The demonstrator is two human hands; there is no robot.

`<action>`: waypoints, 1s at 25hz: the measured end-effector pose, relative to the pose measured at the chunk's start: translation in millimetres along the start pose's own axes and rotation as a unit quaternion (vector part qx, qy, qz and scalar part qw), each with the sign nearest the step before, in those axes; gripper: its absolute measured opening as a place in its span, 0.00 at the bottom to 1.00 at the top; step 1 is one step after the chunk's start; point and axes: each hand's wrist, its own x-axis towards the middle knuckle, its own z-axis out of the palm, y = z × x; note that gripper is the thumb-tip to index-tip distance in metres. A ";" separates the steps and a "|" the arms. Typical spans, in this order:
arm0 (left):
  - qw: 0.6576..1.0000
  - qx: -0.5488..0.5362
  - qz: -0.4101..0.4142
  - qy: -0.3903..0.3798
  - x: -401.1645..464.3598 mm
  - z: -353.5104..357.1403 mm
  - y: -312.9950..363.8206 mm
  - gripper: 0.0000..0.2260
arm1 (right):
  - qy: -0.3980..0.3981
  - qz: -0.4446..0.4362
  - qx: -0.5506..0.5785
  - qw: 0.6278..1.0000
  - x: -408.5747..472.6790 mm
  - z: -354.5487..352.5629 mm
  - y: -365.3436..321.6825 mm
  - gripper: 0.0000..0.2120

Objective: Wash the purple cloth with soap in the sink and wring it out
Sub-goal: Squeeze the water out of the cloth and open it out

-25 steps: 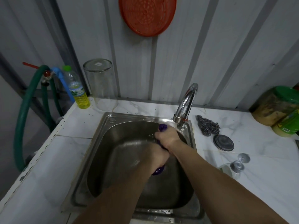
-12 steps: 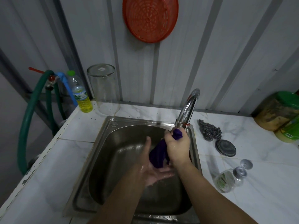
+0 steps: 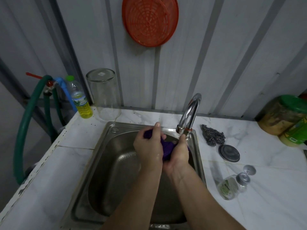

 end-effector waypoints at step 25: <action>0.977 0.007 -0.049 -0.207 -3.4 -20.6 -11.4 0.10 | -0.026 -0.038 -0.300 0.953 34.3 -24.3 -35.1 0.25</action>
